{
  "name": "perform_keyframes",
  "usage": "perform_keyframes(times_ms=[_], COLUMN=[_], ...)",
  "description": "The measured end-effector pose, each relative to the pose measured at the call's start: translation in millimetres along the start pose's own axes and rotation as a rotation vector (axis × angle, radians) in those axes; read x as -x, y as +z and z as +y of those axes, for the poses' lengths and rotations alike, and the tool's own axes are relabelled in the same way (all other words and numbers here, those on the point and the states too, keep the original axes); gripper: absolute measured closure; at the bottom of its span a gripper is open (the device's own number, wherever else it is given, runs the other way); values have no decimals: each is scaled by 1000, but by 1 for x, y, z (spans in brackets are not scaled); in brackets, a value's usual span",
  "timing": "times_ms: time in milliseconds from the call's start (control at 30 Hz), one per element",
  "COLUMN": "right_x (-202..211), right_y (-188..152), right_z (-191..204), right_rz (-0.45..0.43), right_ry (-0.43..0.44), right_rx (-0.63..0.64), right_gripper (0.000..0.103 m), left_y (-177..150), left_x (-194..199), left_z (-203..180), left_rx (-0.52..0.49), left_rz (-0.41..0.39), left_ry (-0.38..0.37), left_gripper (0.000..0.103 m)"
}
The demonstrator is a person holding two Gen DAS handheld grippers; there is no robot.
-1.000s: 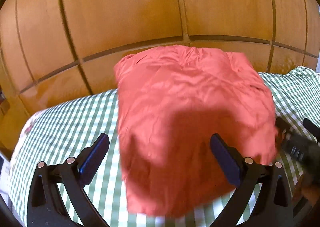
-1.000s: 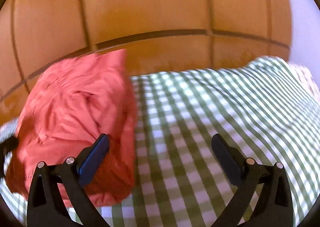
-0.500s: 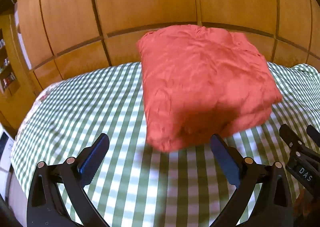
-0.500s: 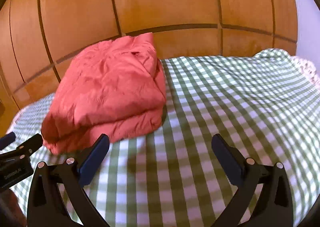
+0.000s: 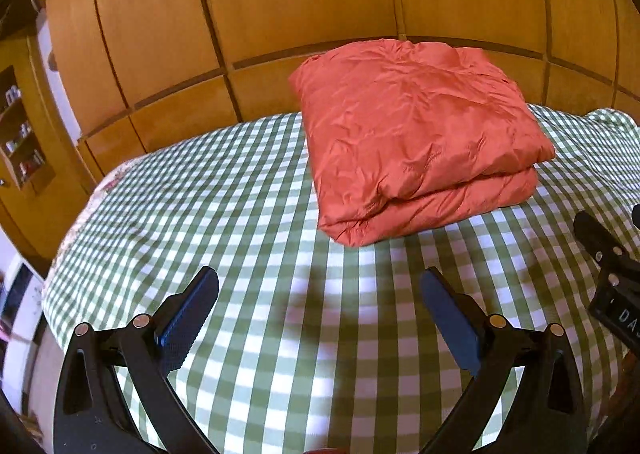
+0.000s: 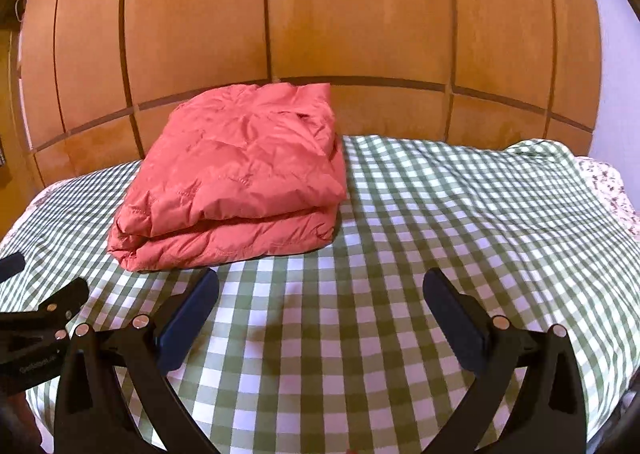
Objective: Fold small clothes
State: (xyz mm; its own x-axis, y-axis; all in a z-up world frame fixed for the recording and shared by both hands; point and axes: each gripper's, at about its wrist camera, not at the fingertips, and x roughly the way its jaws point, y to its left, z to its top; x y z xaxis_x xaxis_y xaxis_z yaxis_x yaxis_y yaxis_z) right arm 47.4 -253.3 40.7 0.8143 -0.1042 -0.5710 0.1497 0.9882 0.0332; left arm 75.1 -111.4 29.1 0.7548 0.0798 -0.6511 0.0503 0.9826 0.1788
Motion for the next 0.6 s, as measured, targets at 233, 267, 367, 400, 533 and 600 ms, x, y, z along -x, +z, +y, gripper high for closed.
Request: perform_keyframes(times_ms=[233, 267, 367, 400, 533, 600], right_x=[3, 4, 5, 6, 6, 7], right_y=[-2, -3, -2, -2, -2, -2], right_z=[4, 6, 9, 9, 10, 11], right_rz=[11, 8, 2, 1, -2, -4], right_ry=[21, 21, 25, 28, 33, 33], right_rx=[12, 20, 35, 37, 39, 40], right_gripper=[2, 2, 2, 2, 2, 2], left_y=[-2, -2, -1, -1, -2, -2], left_x=[5, 6, 7, 7, 7, 6], left_z=[11, 11, 14, 15, 17, 17], left_rx=[47, 49, 57, 63, 70, 71], left_rz=[8, 7, 7, 11, 12, 15], left_ry=[-20, -20, -20, -22, -26, -30], left_gripper=[3, 3, 3, 3, 3, 3])
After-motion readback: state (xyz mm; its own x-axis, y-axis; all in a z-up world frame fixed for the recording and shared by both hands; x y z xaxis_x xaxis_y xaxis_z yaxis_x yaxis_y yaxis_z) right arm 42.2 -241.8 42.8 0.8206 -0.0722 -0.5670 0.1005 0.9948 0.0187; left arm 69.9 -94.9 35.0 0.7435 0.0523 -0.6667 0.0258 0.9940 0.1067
